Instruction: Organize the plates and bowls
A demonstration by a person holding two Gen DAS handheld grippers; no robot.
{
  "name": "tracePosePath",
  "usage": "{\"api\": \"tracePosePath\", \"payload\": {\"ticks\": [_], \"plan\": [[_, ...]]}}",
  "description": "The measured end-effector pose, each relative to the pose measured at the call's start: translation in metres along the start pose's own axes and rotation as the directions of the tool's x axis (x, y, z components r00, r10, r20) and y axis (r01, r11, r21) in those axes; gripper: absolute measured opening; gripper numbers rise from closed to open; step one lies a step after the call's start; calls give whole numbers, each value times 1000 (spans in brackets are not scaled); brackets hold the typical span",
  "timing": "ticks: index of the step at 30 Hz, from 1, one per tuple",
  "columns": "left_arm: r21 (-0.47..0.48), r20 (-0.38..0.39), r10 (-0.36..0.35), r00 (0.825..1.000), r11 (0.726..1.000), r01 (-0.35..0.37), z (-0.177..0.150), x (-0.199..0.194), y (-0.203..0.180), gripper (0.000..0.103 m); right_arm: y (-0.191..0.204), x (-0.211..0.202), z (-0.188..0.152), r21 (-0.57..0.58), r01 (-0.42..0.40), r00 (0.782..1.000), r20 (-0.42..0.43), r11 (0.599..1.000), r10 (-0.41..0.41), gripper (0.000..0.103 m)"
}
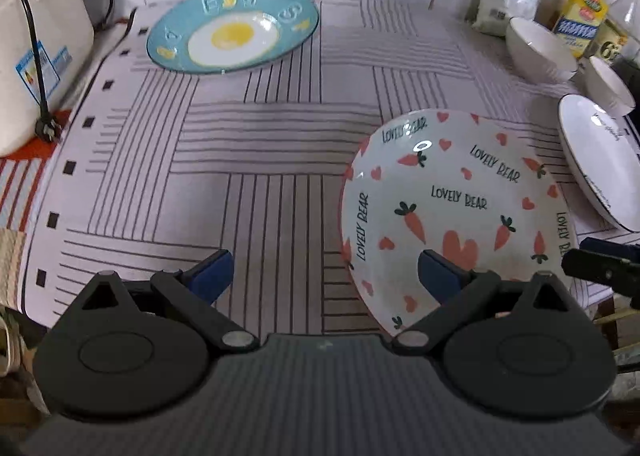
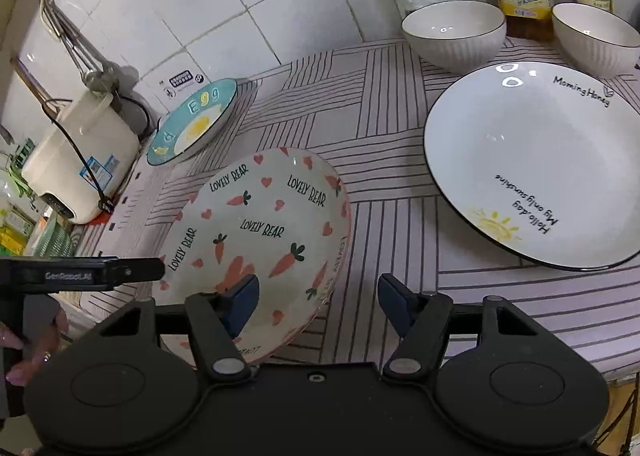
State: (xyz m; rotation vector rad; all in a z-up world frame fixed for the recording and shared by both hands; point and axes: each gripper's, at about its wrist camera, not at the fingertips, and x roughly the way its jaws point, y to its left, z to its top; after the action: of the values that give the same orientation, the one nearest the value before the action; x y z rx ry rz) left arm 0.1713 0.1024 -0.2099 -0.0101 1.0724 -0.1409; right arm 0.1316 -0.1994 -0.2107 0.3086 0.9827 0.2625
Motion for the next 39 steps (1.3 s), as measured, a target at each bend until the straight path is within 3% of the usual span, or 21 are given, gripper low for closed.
{"api": "tracePosePath", "payload": {"ticks": [2,4,6,8,12,14,15,17,21,24,30,33,36,39], "plan": [[-8,-16,-10,1000,1000,9,2,4,-1,99,0,4,2,3,-7,1000,-10,1000,7,64],[-39,-27,-9,1000,999,8,3,8,0,98,1,8,3,6,-8,1000,-2,1000,8,50],[-39,-25,-22,999,999,21,5,12,-1,90,-2,10,3,10,12,1000,13,1000,-12,24],[-10,-20,-14,1000,1000,14,5,13,-5,88,-6,11,4,20,23,1000,12,1000,-23,14],[1,-14,-30,999,1000,30,5,19,-11,79,-13,10,4,6,-1,1000,9,1000,1,13],[-58,-51,-74,996,996,71,7,26,-7,75,-12,10,6,17,5,1000,-4,1000,-5,13],[-104,-71,-95,993,991,87,7,28,-4,69,-12,11,8,26,7,1000,-14,1000,-7,13],[-165,-68,-113,991,981,101,7,28,1,65,-13,13,11,42,10,999,-40,999,-8,13],[-134,-88,-83,993,989,70,13,28,1,36,-16,18,13,96,-4,997,-80,995,11,13],[-146,-106,-163,981,978,147,19,31,9,23,-18,27,11,143,-10,995,-101,990,25,14],[-154,-156,-205,966,971,182,30,37,12,22,-22,36,12,207,-18,991,-127,978,45,16],[-190,-184,-257,949,956,222,39,40,18,27,-15,34,17,175,6,988,-152,985,22,17],[-125,-166,-267,949,961,248,51,34,18,27,-1,23,22,138,14,994,-107,990,1,18],[-58,-150,-293,944,956,287,67,22,15,27,17,10,30,103,75,997,-38,992,-72,20]]}}
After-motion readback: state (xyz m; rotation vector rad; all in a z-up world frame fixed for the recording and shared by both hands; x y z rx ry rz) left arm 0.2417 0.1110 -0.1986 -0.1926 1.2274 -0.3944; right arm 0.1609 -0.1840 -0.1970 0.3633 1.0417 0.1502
